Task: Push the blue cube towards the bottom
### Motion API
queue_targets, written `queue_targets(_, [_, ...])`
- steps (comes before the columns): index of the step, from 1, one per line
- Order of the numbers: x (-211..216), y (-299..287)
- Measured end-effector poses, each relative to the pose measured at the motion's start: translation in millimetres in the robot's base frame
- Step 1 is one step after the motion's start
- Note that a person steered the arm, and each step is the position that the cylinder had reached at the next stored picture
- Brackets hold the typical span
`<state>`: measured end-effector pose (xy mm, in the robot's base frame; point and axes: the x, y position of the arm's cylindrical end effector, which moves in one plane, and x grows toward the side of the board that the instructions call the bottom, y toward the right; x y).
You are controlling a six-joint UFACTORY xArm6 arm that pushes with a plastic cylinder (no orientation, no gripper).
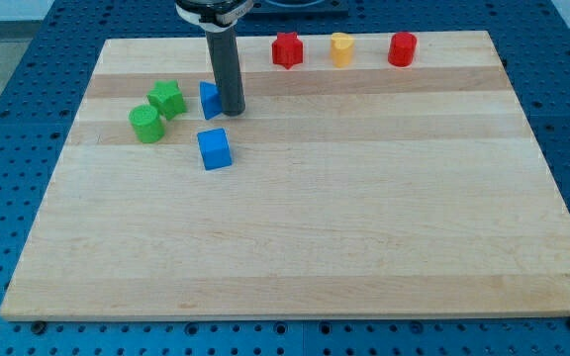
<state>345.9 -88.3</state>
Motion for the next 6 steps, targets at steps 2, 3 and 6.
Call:
queue_targets(2, [43.4, -2.0])
queue_targets(3, [83.9, -5.3])
queue_targets(6, [70.7, -182.9])
